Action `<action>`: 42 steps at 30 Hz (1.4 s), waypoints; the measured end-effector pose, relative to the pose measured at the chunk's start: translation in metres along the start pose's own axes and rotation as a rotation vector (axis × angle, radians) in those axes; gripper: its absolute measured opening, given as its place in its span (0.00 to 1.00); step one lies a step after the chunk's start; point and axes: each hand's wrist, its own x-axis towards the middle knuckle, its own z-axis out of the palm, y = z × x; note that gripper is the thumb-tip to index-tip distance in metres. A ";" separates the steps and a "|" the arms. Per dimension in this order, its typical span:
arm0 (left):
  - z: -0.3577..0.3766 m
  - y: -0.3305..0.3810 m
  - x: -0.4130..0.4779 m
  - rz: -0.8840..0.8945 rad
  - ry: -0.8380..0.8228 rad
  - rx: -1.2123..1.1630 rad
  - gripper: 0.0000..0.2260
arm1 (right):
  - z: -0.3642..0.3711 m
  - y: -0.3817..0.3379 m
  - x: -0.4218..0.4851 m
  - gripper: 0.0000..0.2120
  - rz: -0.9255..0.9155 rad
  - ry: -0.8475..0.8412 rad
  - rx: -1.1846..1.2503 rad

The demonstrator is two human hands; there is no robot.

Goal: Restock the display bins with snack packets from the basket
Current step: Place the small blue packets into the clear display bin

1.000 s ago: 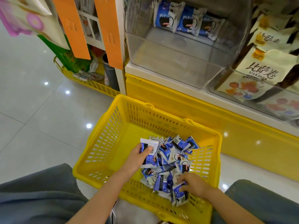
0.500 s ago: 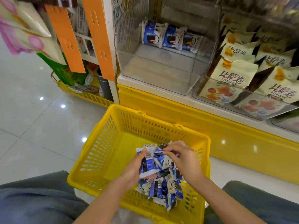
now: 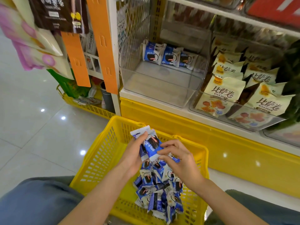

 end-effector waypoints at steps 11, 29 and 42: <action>0.015 0.070 0.001 0.480 -0.096 0.407 0.10 | -0.015 -0.056 0.075 0.07 0.442 -0.118 0.375; 0.011 0.127 0.016 0.514 -0.001 0.387 0.13 | -0.050 -0.078 0.152 0.19 0.461 -0.070 0.053; -0.001 0.154 0.030 0.645 0.106 0.401 0.17 | -0.083 -0.087 0.221 0.21 0.344 -0.271 -0.338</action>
